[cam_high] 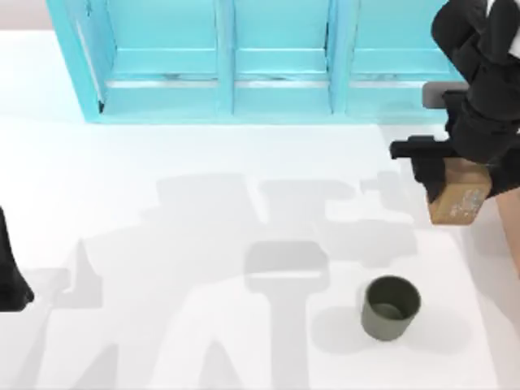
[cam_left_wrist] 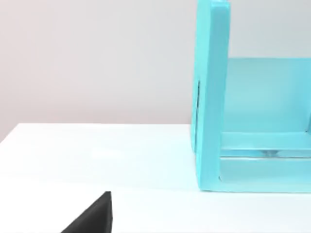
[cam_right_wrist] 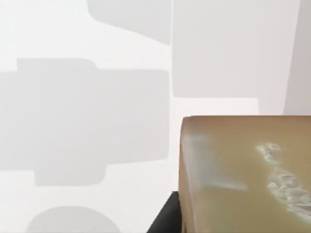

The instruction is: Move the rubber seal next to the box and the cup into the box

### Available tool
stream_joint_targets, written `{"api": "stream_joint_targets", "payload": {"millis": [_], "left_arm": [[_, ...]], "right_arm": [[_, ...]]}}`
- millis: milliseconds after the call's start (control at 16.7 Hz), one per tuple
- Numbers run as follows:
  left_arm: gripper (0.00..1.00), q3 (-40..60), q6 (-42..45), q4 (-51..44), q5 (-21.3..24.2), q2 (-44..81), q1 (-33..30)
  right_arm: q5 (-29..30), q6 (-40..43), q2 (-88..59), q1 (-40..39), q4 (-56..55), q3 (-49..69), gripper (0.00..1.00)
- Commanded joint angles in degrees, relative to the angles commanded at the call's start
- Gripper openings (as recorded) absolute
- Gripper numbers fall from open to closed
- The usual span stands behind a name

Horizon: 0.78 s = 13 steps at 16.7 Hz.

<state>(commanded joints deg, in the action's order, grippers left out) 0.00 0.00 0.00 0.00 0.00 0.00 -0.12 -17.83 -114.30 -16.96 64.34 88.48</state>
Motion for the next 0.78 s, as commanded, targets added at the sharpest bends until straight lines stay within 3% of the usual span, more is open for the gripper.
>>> {"api": "stream_joint_targets", "payload": {"millis": [540,780], "left_arm": [[1.0,0.0,0.0,0.0,0.0,0.0,0.0],[1.0,0.0,0.0,0.0,0.0,0.0,0.0]], "right_arm": [[0.0,0.0,0.0,0.0,0.0,0.0,0.98],[0.0,0.0,0.0,0.0,0.0,0.0,1.0]]}}
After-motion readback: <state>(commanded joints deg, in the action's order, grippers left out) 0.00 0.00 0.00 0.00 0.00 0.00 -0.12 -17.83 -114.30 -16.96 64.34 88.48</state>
